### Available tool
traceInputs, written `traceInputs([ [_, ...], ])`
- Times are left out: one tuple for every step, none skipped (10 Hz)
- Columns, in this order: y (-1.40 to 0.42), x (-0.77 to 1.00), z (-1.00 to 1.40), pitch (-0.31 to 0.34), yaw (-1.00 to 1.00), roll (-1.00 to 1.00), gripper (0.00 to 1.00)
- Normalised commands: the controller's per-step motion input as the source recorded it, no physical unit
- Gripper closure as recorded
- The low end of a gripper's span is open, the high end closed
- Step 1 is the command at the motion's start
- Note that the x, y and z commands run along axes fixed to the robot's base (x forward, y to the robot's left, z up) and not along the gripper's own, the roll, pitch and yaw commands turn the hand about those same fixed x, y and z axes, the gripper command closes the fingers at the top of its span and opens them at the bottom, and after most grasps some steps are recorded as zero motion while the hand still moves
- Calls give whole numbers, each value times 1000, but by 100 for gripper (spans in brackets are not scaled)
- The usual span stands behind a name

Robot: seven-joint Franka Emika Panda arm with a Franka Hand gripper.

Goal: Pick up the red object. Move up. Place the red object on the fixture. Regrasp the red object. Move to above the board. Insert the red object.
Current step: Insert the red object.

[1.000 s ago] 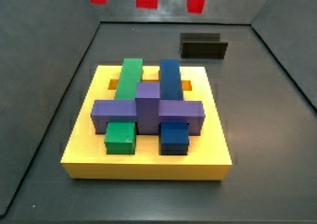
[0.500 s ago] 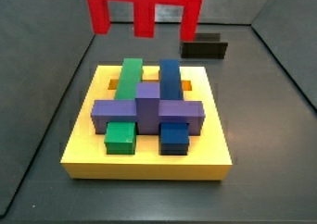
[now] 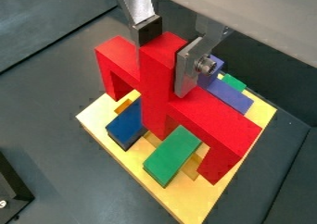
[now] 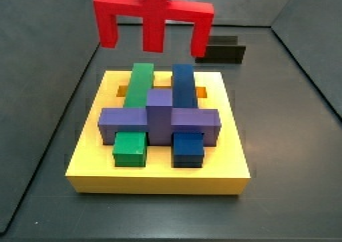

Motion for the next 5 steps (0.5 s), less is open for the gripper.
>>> traceInputs([
  [-11,131,-369,-116,43,-19,100],
  [-9,263,-234,-130,0,-67,100],
  [-14,200,-194,-156,0,-61,100],
  [0,26,-194,-250,0,-66,100],
  [0,0,-180,-306,0,-76,100],
])
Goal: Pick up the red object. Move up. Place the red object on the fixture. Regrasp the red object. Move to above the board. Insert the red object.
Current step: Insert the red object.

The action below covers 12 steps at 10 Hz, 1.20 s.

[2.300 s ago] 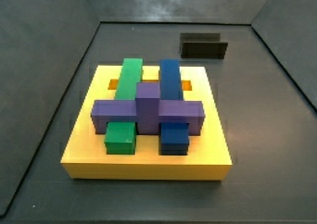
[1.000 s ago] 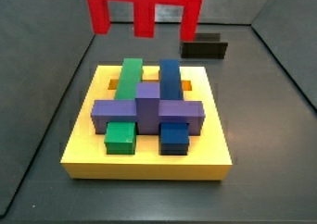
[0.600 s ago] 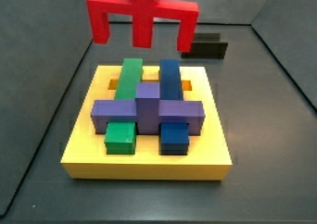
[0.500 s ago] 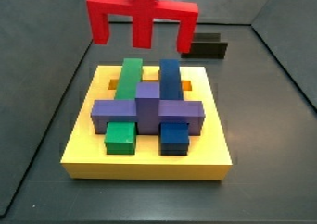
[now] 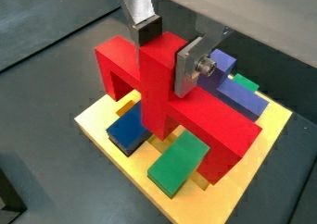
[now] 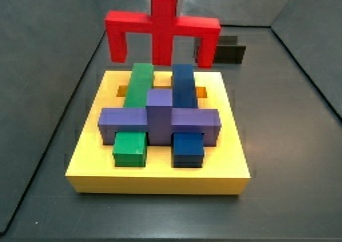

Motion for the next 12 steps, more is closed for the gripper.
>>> traceInputs([
  [0,0,-303,-343,0,-44,100],
  [0,14,-277,-290,0,-37,100],
  [0,0,-269,-260,0,0,100],
  [0,0,-129,-110,11,21,100],
  [-11,0,-169,-96,0,31,100],
  [-43,103,-269,-84,0,51,100],
  [0,34,-303,-64,0,86,100],
  [0,43,-254,-16,0,97,100],
  [0,0,-194,0,0,113,100],
  [0,0,29,0,0,0,100],
  [0,6,203,27,0,-17,100],
  [0,11,223,39,0,0,100],
])
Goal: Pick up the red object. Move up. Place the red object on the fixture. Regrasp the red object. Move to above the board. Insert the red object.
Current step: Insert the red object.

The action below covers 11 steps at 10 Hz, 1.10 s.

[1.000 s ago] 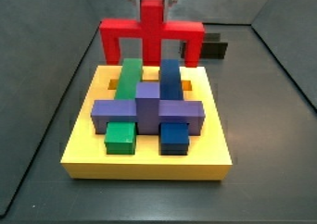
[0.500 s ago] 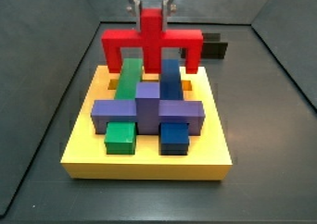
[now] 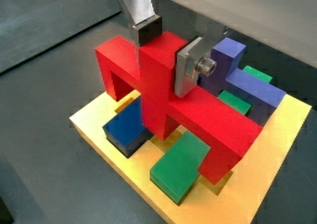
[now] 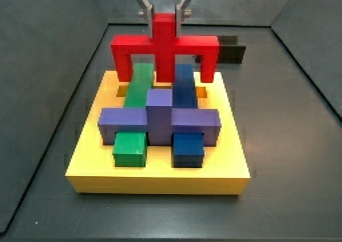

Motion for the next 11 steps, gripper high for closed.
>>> traceInputs([
  [0,0,143,44,0,13,100],
  [0,-49,17,33,0,137,100],
  [0,-20,0,4,9,167,100],
  [0,0,-194,0,49,200,100],
  [-26,0,0,0,54,111,100],
  [-3,-26,0,0,46,131,100],
  [0,-9,-80,0,37,141,100],
  [-26,0,-137,0,71,147,100],
  [-20,66,-294,-16,97,144,100],
  [-14,0,-374,-47,89,169,100],
  [-26,0,-389,-56,80,151,100],
])
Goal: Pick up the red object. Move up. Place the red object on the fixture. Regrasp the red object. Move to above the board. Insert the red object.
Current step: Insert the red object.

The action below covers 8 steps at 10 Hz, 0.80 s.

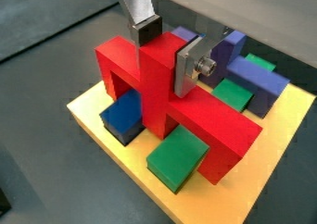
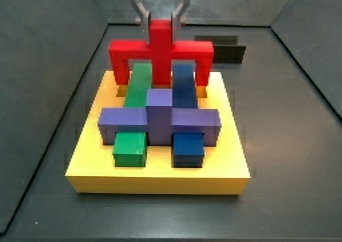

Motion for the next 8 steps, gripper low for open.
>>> traceInputs([
  [-49,51,-311,-37,69,106,100],
  [-111,51,-146,0,54,61,100],
  [-103,71,0,0,29,9,100],
  [-111,43,-31,0,20,14,100],
  [-97,0,-120,0,0,30,100],
  [-31,0,-251,-43,0,40,100],
  [-86,0,-400,-90,0,43,100],
  [-40,0,-320,-81,0,14,100],
])
